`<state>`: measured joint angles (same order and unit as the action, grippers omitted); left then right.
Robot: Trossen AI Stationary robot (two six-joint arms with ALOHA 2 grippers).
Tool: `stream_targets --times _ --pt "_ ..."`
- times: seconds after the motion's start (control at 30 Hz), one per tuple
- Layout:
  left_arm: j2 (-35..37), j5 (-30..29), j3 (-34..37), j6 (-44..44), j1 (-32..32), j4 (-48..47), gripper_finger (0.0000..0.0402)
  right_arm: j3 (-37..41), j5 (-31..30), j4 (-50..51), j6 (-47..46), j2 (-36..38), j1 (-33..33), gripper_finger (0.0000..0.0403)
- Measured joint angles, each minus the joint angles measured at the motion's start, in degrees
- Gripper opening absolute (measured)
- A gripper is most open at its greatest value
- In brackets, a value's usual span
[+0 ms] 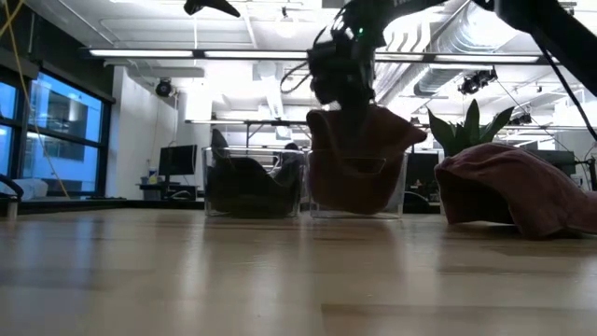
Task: Pick & Place hat
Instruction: Put the left red cap into the right transparent bin
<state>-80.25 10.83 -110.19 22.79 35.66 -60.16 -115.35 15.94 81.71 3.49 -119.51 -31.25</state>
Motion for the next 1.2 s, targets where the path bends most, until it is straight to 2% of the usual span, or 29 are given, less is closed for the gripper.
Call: stream_targets --times 0.27,0.4,0.53,0.83,1.07,1.2 --pt "0.0 0.29 0.0 0.55 0.0 -0.02 0.0264 0.0 -12.8 -5.64 -2.44 -0.39 -0.34 0.0" --pt "0.0 0.29 0.0 0.55 0.0 -0.02 0.0264 -1.28 -15.11 -7.52 -3.04 -0.21 -0.6 0.0" --pt "0.0 0.29 0.0 0.55 0.0 -0.04 0.0264 -1.36 -20.96 -12.52 -3.5 -0.06 -0.6 0.0" --pt "0.0 0.27 0.0 0.52 0.0 -0.7 0.0264 -1.14 -21.62 -17.29 -4.71 -0.08 -0.59 0.0011" --pt "0.0 0.26 0.0 0.5 0.0 -2.19 0.0264 -1.14 -22.89 -17.33 -4.52 -0.07 -0.6 0.0049" --pt "0.0 0.26 0.0 0.5 0.0 -2.24 0.0264 -1.14 -24.15 -17.33 -2.53 -0.08 -0.62 0.0094"
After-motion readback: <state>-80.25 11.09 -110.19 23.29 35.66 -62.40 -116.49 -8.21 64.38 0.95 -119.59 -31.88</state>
